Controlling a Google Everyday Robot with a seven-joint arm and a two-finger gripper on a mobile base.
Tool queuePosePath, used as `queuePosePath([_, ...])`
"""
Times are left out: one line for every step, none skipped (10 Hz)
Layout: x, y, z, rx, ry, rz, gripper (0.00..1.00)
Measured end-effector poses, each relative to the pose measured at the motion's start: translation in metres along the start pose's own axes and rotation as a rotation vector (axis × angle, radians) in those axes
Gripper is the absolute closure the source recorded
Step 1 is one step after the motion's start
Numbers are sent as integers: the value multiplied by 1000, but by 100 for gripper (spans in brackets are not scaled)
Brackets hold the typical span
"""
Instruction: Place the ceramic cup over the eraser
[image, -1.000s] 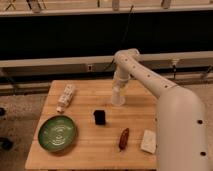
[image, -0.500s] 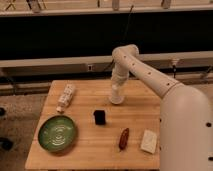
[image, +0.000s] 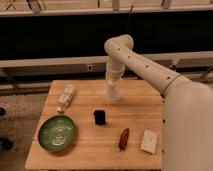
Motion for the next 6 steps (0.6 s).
queuePosePath([-12,4,-9,-1,3,-19,100])
queuePosePath([-24,9,-18,-1,6,-37,100])
queuePosePath([-36,17,-26,-2,6,-56,100])
queuePosePath([-49,22,-35,3,2,-76,100])
queuePosePath([-57,27,-36,0,-5,-90,100])
queuePosePath([-66,34,-38,-3,-13,-103,100])
